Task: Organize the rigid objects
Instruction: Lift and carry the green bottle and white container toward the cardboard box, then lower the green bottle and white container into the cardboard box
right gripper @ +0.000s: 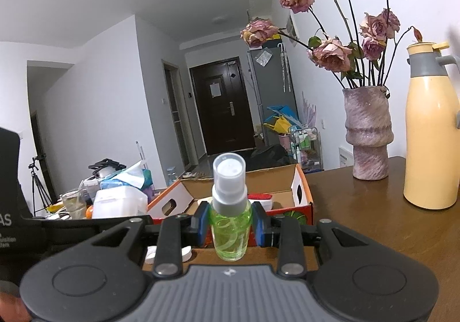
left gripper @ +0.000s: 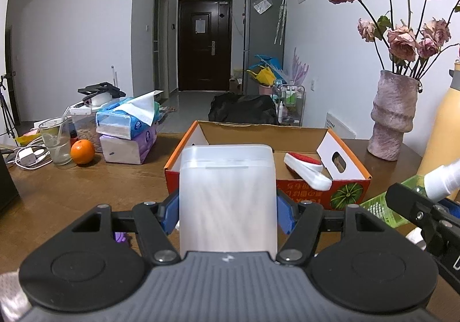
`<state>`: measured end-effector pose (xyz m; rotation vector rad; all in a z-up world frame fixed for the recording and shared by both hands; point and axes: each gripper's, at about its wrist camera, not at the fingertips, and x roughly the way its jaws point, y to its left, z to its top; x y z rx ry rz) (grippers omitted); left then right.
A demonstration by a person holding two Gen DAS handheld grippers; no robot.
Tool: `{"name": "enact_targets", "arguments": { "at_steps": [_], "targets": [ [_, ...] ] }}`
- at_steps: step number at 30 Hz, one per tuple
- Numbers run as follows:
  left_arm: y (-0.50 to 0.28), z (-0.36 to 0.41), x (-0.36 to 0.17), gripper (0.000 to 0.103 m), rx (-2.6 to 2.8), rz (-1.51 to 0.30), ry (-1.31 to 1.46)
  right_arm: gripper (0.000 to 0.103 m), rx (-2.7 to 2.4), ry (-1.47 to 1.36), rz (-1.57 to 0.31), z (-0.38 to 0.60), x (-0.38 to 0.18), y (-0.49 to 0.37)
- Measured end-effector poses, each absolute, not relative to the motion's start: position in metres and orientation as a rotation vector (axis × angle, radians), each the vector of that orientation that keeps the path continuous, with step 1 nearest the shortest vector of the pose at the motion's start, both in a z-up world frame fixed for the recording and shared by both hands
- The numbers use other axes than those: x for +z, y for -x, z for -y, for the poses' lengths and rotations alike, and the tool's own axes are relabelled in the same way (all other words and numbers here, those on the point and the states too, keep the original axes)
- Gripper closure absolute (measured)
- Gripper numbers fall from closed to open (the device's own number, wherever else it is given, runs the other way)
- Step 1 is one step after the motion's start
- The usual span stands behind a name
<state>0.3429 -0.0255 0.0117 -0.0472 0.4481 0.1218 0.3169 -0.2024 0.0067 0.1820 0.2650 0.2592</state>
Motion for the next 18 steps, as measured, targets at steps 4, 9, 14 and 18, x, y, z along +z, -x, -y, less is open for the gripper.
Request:
{"name": "enact_targets", "arguments": {
  "at_steps": [4, 9, 14, 18],
  "targets": [
    [-0.351, 0.025, 0.013, 0.037, 0.119, -0.444, 0.053, 0.073, 0.252, -0.179, -0.260, 0.201, 0.008, -0.325],
    [-0.362, 0.022, 0.011, 0.037, 0.114, -0.452, 0.068, 0.073, 0.241, -0.176, -0.259, 0.199, 0.009, -0.338],
    [-0.375, 0.018, 0.010, 0.037, 0.110, -0.455, 0.083, 0.073, 0.227, -0.171, -0.261, 0.199, 0.010, -0.350],
    [-0.385, 0.015, 0.009, 0.037, 0.106, -0.459, 0.093, 0.073, 0.220, -0.173, -0.262, 0.198, 0.009, -0.360]
  ]
}}
